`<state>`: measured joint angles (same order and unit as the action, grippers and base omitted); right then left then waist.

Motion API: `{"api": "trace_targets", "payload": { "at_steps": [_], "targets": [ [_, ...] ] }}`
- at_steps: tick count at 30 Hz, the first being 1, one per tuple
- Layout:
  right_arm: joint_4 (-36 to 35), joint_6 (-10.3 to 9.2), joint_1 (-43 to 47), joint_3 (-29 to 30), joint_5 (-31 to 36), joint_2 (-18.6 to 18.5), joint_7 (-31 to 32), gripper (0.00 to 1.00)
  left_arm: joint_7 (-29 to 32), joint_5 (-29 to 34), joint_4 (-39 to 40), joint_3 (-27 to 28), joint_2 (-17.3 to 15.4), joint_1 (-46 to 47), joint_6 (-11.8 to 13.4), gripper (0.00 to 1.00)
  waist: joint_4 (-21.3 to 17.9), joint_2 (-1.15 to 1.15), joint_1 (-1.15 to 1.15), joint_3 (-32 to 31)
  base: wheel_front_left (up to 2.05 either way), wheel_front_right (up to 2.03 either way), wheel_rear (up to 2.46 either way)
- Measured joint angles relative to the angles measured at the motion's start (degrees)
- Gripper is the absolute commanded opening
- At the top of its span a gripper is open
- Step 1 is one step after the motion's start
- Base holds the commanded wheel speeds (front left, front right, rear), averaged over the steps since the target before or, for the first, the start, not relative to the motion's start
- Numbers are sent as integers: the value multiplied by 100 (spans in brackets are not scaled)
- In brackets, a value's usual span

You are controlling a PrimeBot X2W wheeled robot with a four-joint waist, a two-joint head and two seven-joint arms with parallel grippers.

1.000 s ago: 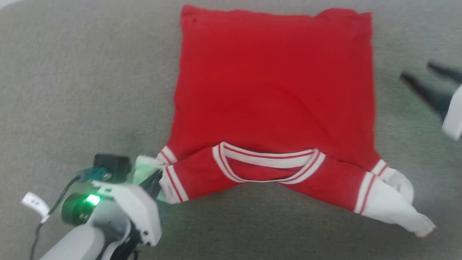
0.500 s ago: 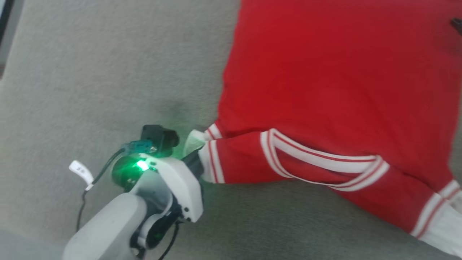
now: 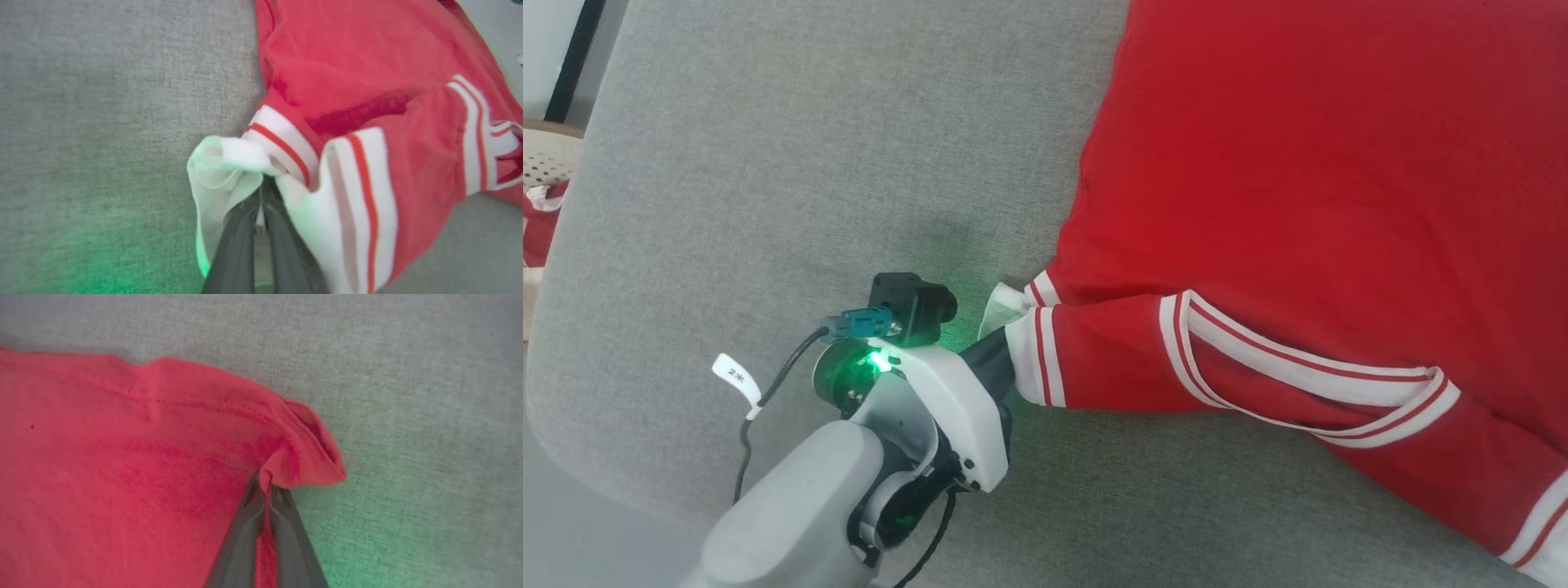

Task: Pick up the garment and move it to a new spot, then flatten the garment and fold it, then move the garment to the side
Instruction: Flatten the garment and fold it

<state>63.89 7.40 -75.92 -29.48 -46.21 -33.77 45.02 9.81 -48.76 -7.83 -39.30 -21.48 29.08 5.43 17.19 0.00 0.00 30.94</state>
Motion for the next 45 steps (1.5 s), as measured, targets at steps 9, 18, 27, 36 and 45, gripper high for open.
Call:
{"api": "trace_targets", "payload": {
  "at_steps": [9, 18, 27, 36, 45],
  "targets": [
    [-958, 9, 561, -364, -159, -68, -48, 0, -7, -116, -122, 194, -208, -67, 88, 0, -406, 0, 0, -209, 0, 0, 0],
    [-2491, 14, 1736, -578, -801, -420, -108, 0, 62, -115, -174, 345, -554, -137, 288, 0, -967, 0, 0, -547, 0, 0, 0],
    [-4274, 14, 3441, -349, -1204, -855, -165, 0, 153, -142, -24, 538, -1033, -403, 510, 0, -1642, 0, 0, -936, 0, 0, 0],
    [-5327, 14, 5283, 654, -1111, -728, -380, 0, 271, -163, 298, 616, -1229, -537, 698, 0, -2015, 0, 0, -1030, 0, 0, 0],
    [-5217, 23, 5915, 1553, -392, 110, -917, 42, 292, -164, 381, 627, -1270, -534, 738, 0, -2009, 0, 0, -907, 0, 0, 0]
  ]
}}
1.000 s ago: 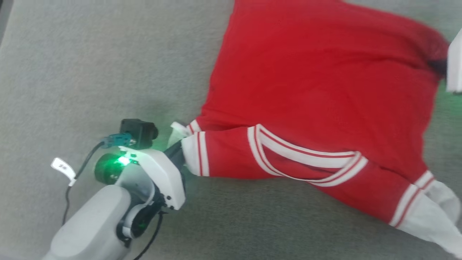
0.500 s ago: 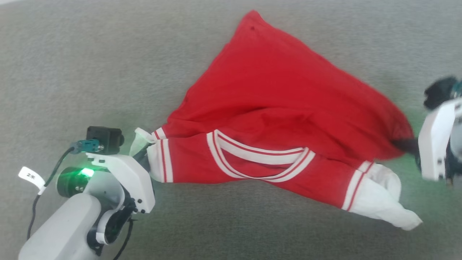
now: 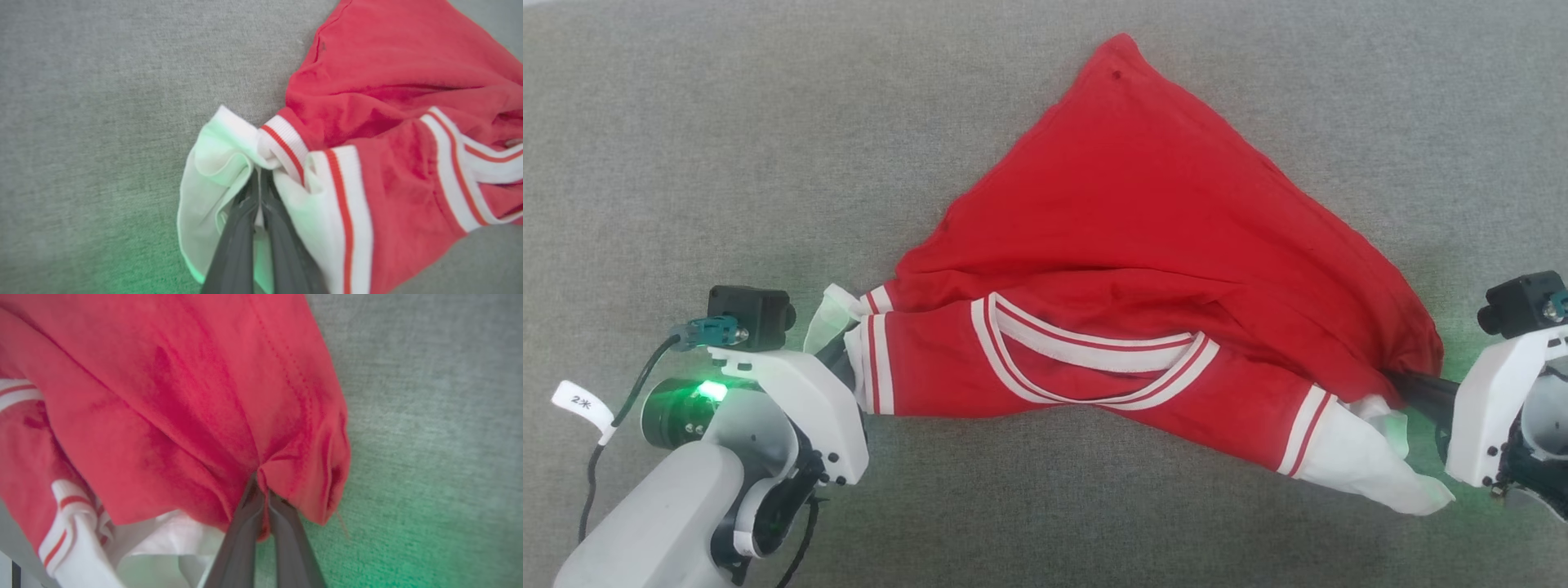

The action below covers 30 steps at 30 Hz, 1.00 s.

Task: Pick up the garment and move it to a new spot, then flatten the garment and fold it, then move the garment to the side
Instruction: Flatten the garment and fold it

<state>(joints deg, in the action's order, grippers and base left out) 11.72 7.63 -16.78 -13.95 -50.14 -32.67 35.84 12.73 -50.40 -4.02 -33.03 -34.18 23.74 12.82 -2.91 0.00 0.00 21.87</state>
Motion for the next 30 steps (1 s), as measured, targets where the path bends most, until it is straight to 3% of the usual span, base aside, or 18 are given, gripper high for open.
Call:
{"api": "trace_targets", "payload": {
  "at_steps": [1, 2, 11, 19, 24, 30],
  "targets": [
    [-7, 0, 10, 35, 55, 31, 2, 67, -1, 0, -5, -1, 1, 0, -5, 0, 1, 0, 0, -5, 0, 0, 0],
    [-32, 1, 24, 77, 111, 52, 5, 100, -4, -2, -11, -1, 1, 0, -7, 0, 3, 0, 0, -13, 0, 0, 0],
    [-1137, -13, 308, 803, 444, 175, 115, 100, -45, -7, -20, -55, 14, -85, 3, 0, 78, 0, 0, -114, 0, 0, 0],
    [-1939, -13, -15, 1045, 846, 301, 158, 100, -21, 0, 27, -148, 112, -47, 1, 0, 305, 0, 0, -73, 0, 0, 0],
    [-1715, -13, -830, 858, 962, 300, -12, 100, -1, 41, -5, -293, 314, 141, -77, 0, 586, 0, 0, 16, 0, 0, 0],
    [-726, -13, -2036, 371, 1070, 45, -179, 100, 29, 153, -210, -587, 760, 564, -287, 0, 1078, 0, 0, 192, 0, 0, 0]
  ]
}}
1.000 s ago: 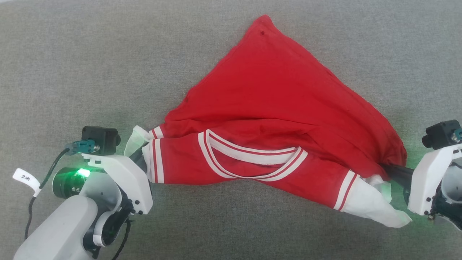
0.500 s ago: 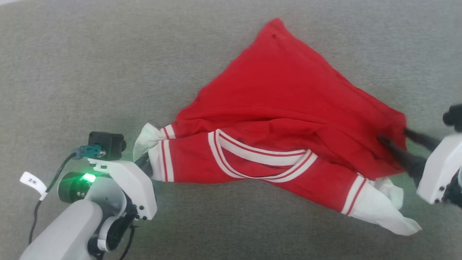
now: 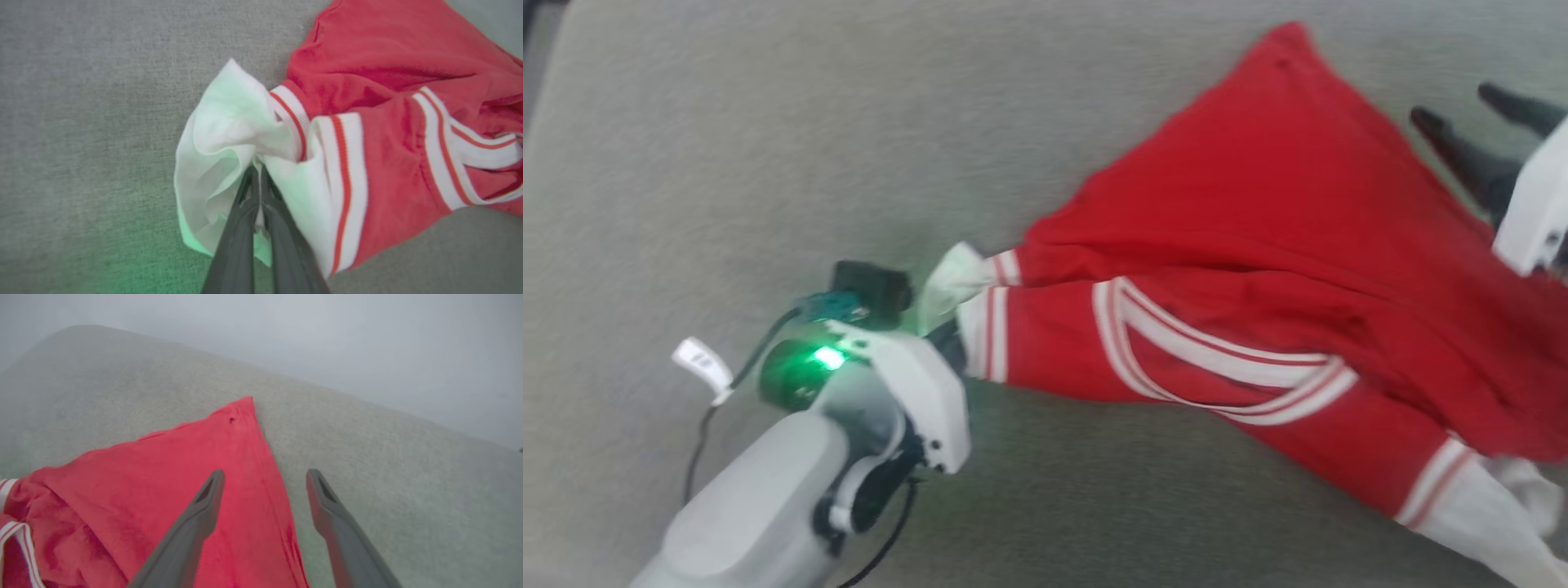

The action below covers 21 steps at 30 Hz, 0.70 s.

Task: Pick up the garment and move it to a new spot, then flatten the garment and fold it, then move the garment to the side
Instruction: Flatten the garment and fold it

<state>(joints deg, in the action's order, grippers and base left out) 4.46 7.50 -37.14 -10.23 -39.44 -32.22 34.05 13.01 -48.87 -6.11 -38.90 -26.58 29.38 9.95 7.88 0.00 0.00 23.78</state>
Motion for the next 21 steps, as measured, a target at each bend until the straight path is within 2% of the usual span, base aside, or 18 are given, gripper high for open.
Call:
{"api": "trace_targets", "payload": {
  "at_steps": [10, 16, 19, 20, 21],
  "targets": [
    [2097, 0, -1727, -1317, -53, -264, 140, 100, -160, 66, -661, -386, 750, 561, -461, 0, 956, 0, 0, 336, 0, 0, 0],
    [2993, 5, -2424, -2199, -33, -483, 700, 100, -289, 87, -948, -482, 1023, 719, -671, 0, 1368, 0, 0, 504, 0, 0, 0],
    [3265, 4, -2664, -2539, -294, -525, 1102, 100, -370, 79, -1069, -491, 1099, 742, -724, 0, 1482, 0, 0, 573, 0, 0, 0],
    [3285, 2, -2730, -2650, -394, -538, 1268, 91, -387, 54, -1104, -486, 1117, 748, -753, 0, 1503, 0, 0, 589, 0, 0, 0],
    [3340, -3, -2785, -2691, -534, -545, 1415, 91, -390, 40, -1133, -488, 1140, 757, -767, 0, 1516, 0, 0, 600, 0, 0, 0]
  ]
}}
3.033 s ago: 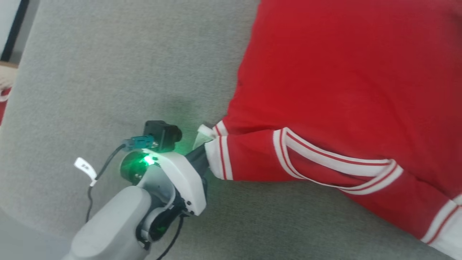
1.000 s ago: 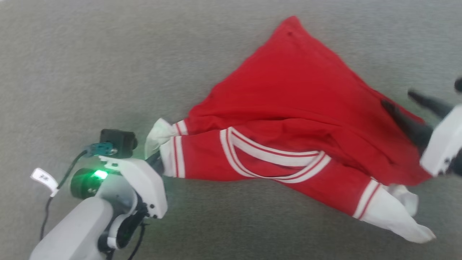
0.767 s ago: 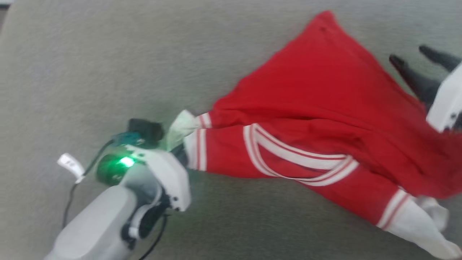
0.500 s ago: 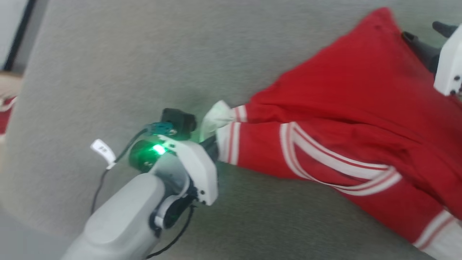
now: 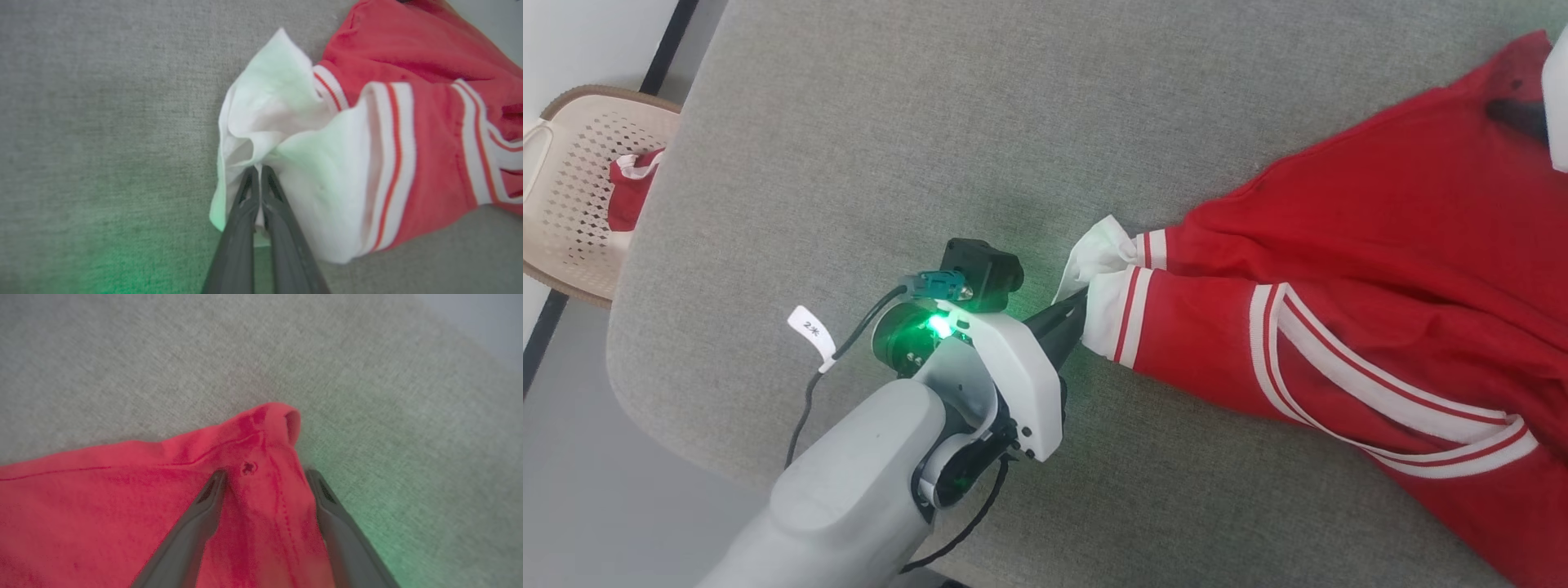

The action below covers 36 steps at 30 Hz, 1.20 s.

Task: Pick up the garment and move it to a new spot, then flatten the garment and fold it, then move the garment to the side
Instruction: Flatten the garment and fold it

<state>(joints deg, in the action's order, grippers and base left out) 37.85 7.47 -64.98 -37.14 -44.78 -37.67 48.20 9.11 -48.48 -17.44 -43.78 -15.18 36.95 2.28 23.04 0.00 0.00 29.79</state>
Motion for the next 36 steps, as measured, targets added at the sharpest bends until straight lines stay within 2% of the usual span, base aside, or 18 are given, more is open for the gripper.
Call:
{"api": "trace_targets", "payload": {
  "at_steps": [1, 2, 4, 9, 17, 20, 23, 28, 36],
  "targets": [
    [30, -1, -32, -27, -158, -23, 86, 37, -20, 0, -30, 0, 7, 5, -3, 0, 4, 0, 0, 7, 0, 0, 0],
    [64, 0, -68, -51, -269, -44, 190, 0, -31, -1, -59, 2, 11, 15, -13, 0, 0, 0, 0, 9, 0, 0, 0],
    [59, 1, -115, -151, -398, -88, 296, 0, -41, -31, -118, 21, 2, 38, -36, 0, -29, 0, 0, 5, 0, 0, 0],
    [-41, 9, -146, -352, -606, -99, -44, 0, 51, -5, -162, 97, -223, 263, -51, 0, -222, 0, 0, -46, 0, 0, 0],
    [-449, 8, -136, -651, -935, -238, -615, 0, 568, 14, -77, 478, -912, 1087, 49, 0, -761, 0, 0, -293, 0, 0, 0],
    [-669, 8, -265, -683, -1056, -272, -905, 0, 923, -16, 14, 690, -1290, 1529, 48, 0, -1100, 1, 0, -488, 0, 0, 0],
    [-804, 8, -357, -670, -1135, -327, -1081, 0, 1191, -40, 67, 792, -1495, 1920, 35, 0, -1362, 0, 0, -656, 0, 0, 0],
    [-960, 8, -536, -504, -1276, -349, -1392, 0, 1545, -87, 15, 949, -1711, 2536, -53, 0, -1767, 0, 0, -956, 0, 0, 0],
    [-1180, 8, -725, -266, -1360, -330, -1649, 0, 1775, -94, -396, 1093, -1882, 3309, -233, 0, -2275, 0, 0, -1463, 0, 0, 0]
  ]
}}
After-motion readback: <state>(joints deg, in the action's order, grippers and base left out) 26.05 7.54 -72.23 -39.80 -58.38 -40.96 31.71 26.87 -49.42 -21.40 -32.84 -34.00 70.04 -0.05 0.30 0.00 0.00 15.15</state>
